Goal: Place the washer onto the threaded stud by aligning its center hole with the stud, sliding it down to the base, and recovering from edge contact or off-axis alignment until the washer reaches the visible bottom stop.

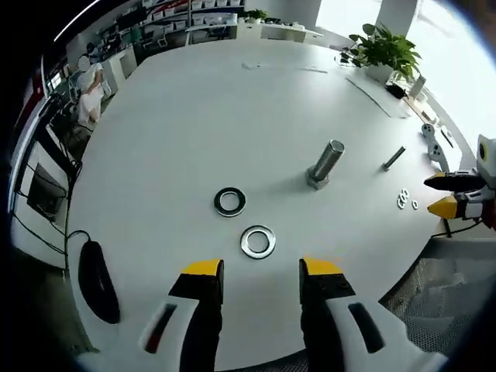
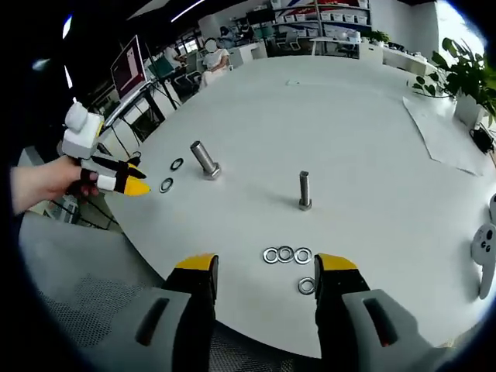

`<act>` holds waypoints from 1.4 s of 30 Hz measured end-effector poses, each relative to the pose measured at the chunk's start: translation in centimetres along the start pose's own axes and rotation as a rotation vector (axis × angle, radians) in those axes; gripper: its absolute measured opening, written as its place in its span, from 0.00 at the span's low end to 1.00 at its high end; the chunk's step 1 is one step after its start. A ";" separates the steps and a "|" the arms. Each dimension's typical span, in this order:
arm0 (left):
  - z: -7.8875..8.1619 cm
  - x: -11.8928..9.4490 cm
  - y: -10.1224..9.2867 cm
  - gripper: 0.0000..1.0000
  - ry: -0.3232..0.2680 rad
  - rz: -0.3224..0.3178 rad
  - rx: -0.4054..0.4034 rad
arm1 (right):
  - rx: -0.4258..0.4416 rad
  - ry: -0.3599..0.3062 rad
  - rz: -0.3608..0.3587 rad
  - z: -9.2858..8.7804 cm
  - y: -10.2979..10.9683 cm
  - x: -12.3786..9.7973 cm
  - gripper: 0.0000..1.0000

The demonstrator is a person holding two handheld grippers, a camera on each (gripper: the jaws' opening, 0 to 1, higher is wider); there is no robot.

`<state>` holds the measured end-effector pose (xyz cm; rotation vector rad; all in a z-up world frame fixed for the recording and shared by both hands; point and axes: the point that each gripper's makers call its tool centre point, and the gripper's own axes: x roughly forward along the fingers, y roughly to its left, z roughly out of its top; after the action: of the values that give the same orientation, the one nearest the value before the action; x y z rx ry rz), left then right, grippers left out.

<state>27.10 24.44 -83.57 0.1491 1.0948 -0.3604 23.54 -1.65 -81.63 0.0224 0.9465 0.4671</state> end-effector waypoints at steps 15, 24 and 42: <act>0.2 2.7 -0.1 0.30 0.147 -0.021 0.134 | -0.019 0.012 -0.011 -0.3 -0.2 -0.1 0.53; 0.3 3.6 0.2 0.28 0.205 -0.021 0.243 | -0.022 0.015 -0.018 -0.4 -0.4 -0.2 0.53; 0.5 3.8 -0.5 0.25 0.280 -0.054 0.319 | -0.033 0.021 -0.014 -0.6 -0.4 -0.2 0.52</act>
<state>28.87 23.09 -86.68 0.4652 1.3132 -0.5745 23.11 -2.14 -81.95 -0.0187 0.9588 0.4707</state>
